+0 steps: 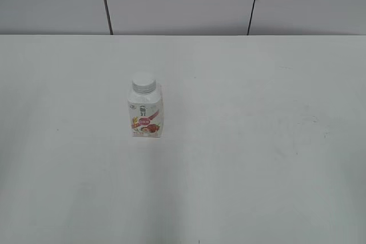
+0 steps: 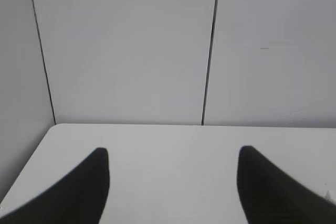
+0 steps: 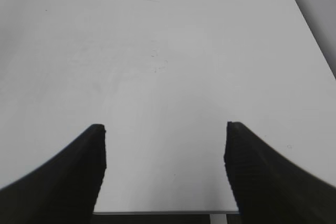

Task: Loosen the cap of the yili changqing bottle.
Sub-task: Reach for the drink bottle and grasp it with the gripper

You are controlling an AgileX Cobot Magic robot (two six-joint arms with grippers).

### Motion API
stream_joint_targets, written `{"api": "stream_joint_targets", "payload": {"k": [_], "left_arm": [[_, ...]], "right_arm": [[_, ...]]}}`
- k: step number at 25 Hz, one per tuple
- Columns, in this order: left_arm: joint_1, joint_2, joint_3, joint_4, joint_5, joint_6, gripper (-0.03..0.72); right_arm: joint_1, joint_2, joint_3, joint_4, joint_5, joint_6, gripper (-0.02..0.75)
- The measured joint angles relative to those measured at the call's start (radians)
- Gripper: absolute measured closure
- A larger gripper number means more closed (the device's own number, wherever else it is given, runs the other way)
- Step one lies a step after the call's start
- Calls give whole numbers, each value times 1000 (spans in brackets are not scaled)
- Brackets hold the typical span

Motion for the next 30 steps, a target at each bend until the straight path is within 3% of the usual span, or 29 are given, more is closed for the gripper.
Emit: {"api": "stream_joint_targets", "payload": {"k": [9, 16, 30], "left_arm": [[0, 35, 0, 38, -18, 0, 218], [0, 99, 0, 5, -41, 0, 218], [0, 598, 12, 12, -541, 0, 218]], "right_arm": [[0, 0, 0, 0, 8, 0, 183], [0, 0, 0, 0, 2, 0, 183], [0, 0, 1, -5, 1, 0, 183]]}}
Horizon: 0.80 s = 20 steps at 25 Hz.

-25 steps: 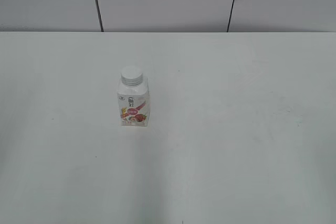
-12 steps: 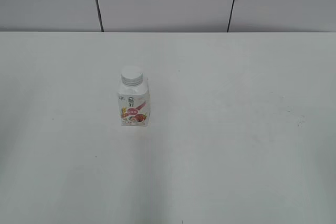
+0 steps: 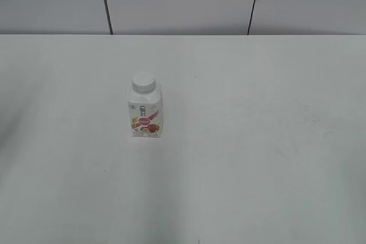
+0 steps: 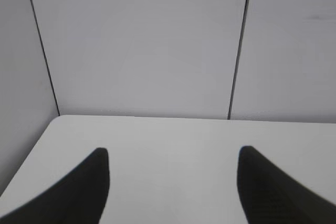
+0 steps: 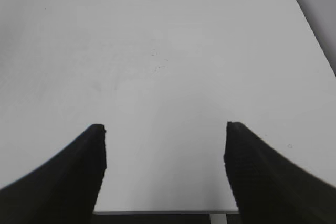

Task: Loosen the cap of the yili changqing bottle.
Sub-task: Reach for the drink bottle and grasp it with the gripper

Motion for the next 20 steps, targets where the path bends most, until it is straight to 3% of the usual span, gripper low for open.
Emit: {"api": "stream_joint_targets", "payload": {"k": [4, 11, 20], "left_arm": [[0, 162, 0, 10, -144, -5, 228], [0, 415, -13, 171, -321, -61, 246], [0, 701, -95, 563, -490, -273, 249]], "right_arm": [[0, 0, 1, 5, 0, -1, 183], [0, 0, 1, 0, 0, -1, 183], [0, 0, 1, 0, 0, -1, 183]]}}
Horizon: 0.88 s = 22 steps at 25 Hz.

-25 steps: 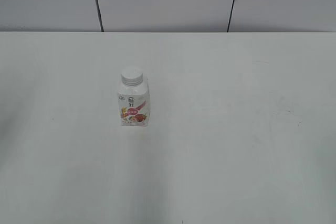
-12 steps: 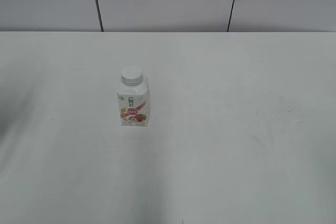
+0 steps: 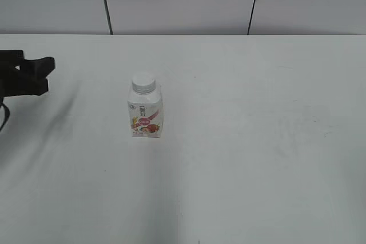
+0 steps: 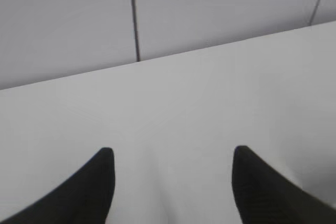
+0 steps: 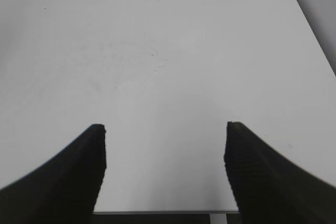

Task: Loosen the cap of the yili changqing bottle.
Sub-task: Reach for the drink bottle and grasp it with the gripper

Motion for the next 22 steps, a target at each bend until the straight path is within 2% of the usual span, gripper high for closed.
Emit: {"api": "stream_joint_targets", "payload": {"k": [4, 10, 15, 17, 19, 22], "left_arm": [[2, 98, -90, 201, -12, -117, 249], [10, 225, -264, 571, -30, -300, 249], [13, 300, -339, 775, -90, -339, 247], [13, 315, -351, 890, -105, -339, 223], [13, 325, -353, 985, -112, -339, 151], [5, 335, -354, 1042, -116, -340, 69]], "right_arm": [[0, 0, 0, 5, 0, 0, 183], [0, 0, 0, 5, 0, 0, 183], [0, 0, 0, 5, 0, 0, 183], [0, 0, 0, 5, 0, 0, 183], [0, 0, 0, 5, 0, 0, 183], [0, 0, 0, 5, 0, 0, 183]]}}
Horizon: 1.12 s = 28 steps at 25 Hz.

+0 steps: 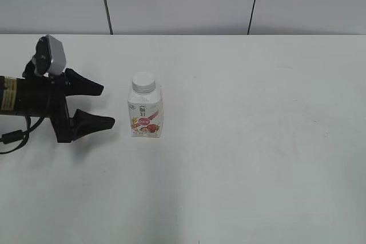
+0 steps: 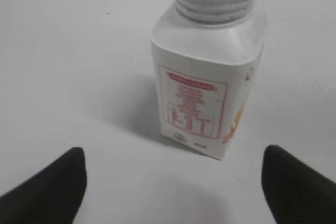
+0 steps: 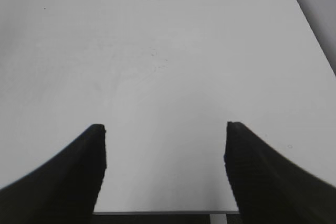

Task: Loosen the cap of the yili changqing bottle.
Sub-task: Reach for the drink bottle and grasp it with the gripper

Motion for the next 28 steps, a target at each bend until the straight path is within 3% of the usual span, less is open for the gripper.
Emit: {"api": "stream_joint_targets", "payload": {"k": [8, 20, 28], "left_arm": [[-29, 27, -3, -67, -34, 0, 63], [-52, 173, -144, -70, -177, -1, 95], [-150, 199, -151, -76, -120, -1, 98]], "right_arm": [[0, 0, 0, 0, 0, 1, 183], [0, 0, 0, 0, 0, 0, 183], [0, 0, 0, 0, 0, 0, 183]]}}
